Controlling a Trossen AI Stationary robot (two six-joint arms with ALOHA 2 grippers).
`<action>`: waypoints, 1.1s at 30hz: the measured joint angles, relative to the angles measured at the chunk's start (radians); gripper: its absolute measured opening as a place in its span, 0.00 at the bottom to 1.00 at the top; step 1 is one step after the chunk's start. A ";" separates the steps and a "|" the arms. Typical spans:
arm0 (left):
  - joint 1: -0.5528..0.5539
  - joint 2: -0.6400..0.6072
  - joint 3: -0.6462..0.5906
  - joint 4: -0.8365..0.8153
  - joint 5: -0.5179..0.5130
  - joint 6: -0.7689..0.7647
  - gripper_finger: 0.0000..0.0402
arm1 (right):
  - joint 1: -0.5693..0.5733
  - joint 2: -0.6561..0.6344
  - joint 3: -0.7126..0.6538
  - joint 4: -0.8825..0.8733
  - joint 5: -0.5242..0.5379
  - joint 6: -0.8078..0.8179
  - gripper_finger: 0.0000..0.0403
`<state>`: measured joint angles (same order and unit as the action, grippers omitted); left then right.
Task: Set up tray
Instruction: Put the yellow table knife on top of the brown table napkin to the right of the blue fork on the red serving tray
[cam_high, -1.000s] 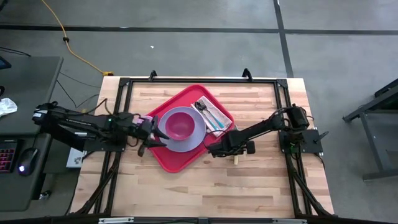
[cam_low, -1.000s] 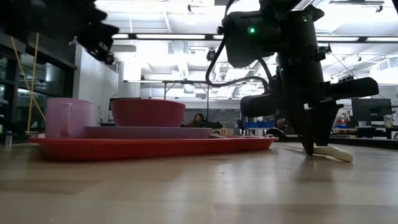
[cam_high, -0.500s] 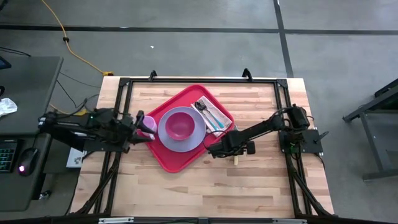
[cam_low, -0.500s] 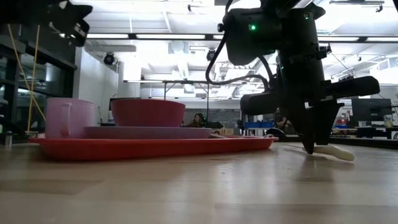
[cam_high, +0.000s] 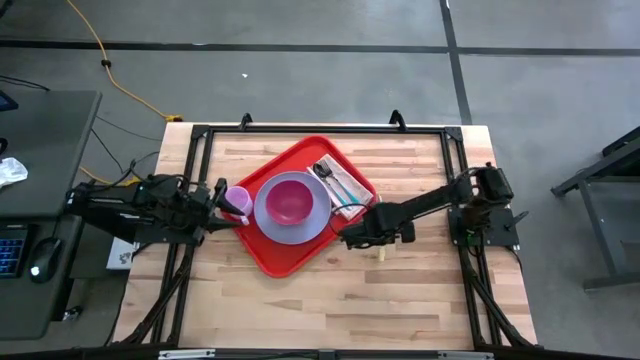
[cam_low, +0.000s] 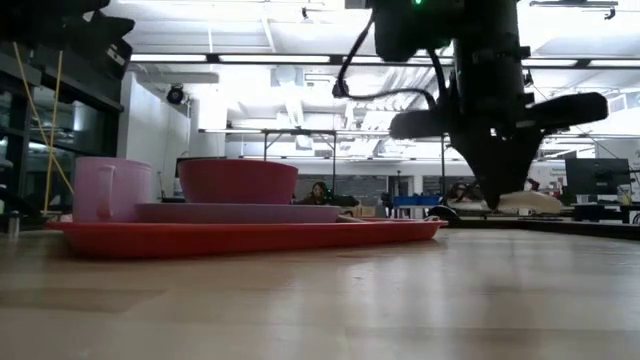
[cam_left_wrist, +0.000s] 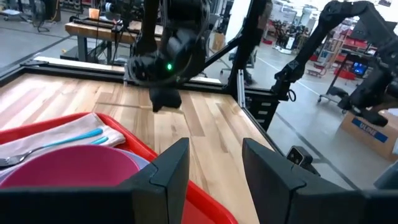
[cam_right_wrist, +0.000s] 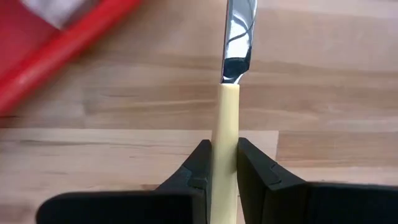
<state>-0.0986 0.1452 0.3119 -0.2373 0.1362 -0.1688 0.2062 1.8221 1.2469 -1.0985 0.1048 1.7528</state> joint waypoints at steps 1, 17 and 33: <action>0.000 0.000 0.000 -0.004 0.000 0.000 0.45 | -0.002 -0.009 0.000 0.001 0.008 -0.009 0.08; 0.000 0.000 0.000 -0.016 -0.034 -0.011 0.45 | -0.173 -0.077 0.147 -0.015 0.175 -0.477 0.08; 0.000 0.000 0.000 -0.029 -0.081 -0.043 0.45 | -0.441 -0.068 0.208 0.126 0.118 -1.016 0.08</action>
<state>-0.0986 0.1455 0.3122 -0.2661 0.0547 -0.2122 -0.2345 1.7541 1.4551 -0.9723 0.2224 0.7363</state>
